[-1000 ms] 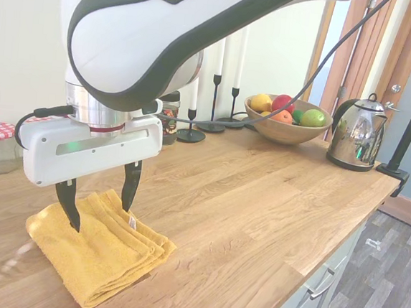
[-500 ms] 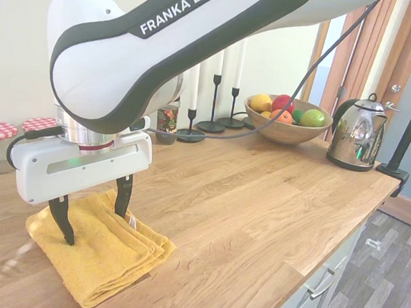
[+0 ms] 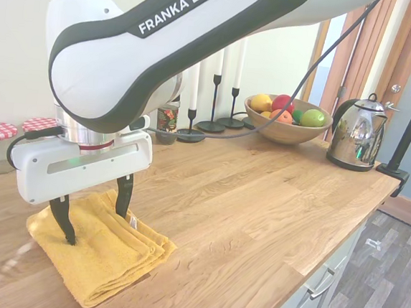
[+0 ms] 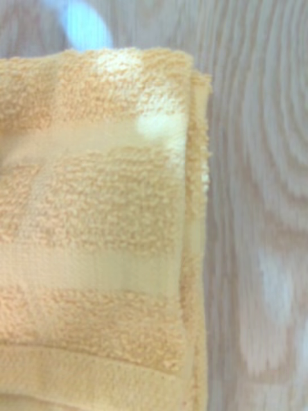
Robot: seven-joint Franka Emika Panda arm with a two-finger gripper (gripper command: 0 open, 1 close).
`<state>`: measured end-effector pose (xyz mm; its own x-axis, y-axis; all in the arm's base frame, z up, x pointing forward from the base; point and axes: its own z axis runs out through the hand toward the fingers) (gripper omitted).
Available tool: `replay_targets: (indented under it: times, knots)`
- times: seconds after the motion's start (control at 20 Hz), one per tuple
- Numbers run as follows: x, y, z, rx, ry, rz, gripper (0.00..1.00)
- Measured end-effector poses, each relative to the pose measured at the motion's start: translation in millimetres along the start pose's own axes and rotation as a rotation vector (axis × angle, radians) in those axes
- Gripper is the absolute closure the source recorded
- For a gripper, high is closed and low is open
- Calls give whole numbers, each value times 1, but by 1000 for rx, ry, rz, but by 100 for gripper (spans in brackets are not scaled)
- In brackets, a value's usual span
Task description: Wipe the counter
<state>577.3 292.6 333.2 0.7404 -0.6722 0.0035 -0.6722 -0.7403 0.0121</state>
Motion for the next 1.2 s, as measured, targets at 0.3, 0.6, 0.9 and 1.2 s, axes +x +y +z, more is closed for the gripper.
replay_targets:
  times: [0.3, 0.6, 0.9, 1.2]
  knots:
    - [2, 1, 0, 2, 2, 4, 100]
    - [4, 1, 0, 11, 6, 6, 100]
    - [4, 2, 0, 21, 11, 7, 100]
    - [4, 2, -1, 22, 12, 6, 100]
